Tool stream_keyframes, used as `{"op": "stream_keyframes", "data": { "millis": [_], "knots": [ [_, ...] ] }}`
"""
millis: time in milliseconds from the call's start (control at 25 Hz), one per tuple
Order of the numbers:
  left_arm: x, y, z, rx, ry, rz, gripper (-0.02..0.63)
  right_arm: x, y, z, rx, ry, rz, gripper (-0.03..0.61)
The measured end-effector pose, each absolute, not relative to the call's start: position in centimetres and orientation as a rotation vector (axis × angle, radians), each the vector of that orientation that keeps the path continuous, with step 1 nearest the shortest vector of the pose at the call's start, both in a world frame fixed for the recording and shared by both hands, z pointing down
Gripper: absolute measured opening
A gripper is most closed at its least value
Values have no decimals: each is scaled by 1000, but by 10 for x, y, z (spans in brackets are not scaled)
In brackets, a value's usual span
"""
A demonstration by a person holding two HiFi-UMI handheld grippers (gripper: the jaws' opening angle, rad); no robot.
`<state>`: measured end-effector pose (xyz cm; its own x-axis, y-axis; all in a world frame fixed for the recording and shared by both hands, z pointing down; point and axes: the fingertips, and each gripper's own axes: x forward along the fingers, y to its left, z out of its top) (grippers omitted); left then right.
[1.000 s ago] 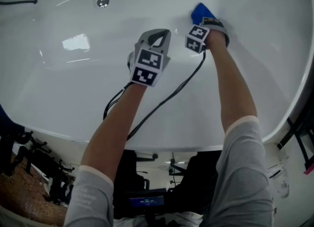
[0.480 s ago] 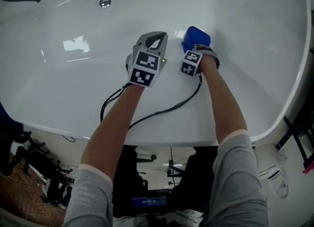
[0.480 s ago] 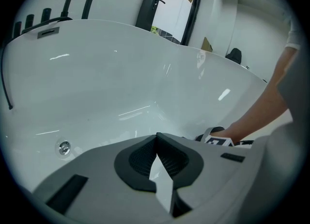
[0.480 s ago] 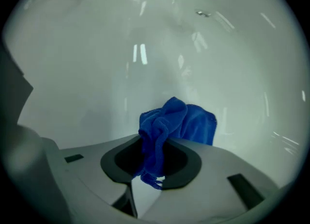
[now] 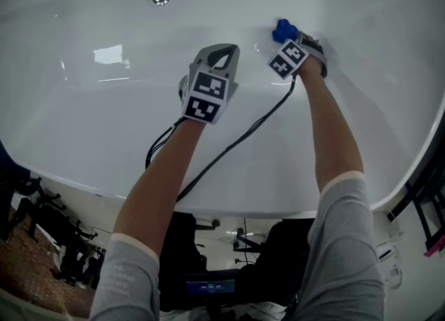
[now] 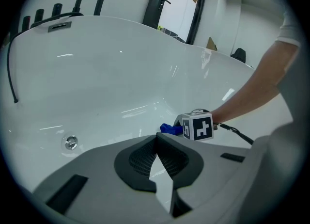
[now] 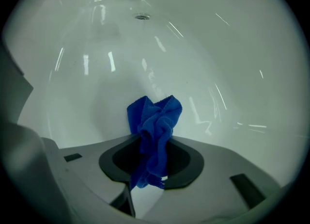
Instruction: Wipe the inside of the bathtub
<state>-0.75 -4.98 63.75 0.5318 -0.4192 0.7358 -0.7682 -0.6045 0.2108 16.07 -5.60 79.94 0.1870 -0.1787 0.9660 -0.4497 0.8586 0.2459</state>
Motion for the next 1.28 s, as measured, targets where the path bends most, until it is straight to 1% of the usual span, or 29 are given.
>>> {"op": "stream_keyframes", "data": {
  "millis": [160,200,240,280,320,400,640,720,800,840,880,1040,1120,1280],
  "knots": [
    [-23,-50,648,2226,-972,890,0,162,-64,808,719,-1368,279,152],
    [-25,-50,649,2222,-972,888,0,162,-65,807,751,-1377,289,171],
    [-26,-50,649,2218,-971,884,1,162,-62,806,757,-1389,302,201],
    [-26,-49,649,2216,-967,880,0,161,-56,806,739,-1403,315,271],
    [-25,-49,649,2216,-962,875,0,160,-50,808,707,-1416,319,364],
    [-22,-49,648,2221,-948,867,0,158,-40,819,642,-1441,307,411],
    [-15,-53,646,2237,-928,859,2,159,-39,824,577,-1402,425,417],
    [-16,-52,648,2232,-928,860,0,158,-39,827,547,-1403,463,402],
    [-18,-51,649,2229,-927,862,0,150,-39,825,516,-1434,456,341],
    [-18,-50,650,2227,-927,863,1,142,-39,823,514,-1464,436,235],
    [-19,-48,650,2225,-925,864,2,133,-38,821,516,-1487,413,167],
    [-24,-47,651,2225,-924,866,0,116,-29,820,480,-1429,272,118],
    [-30,-47,651,2220,-933,867,0,104,-20,824,421,-1441,222,114],
    [-33,-47,646,2219,-945,866,1,55,28,825,232,-1539,193,115]
  ]
}}
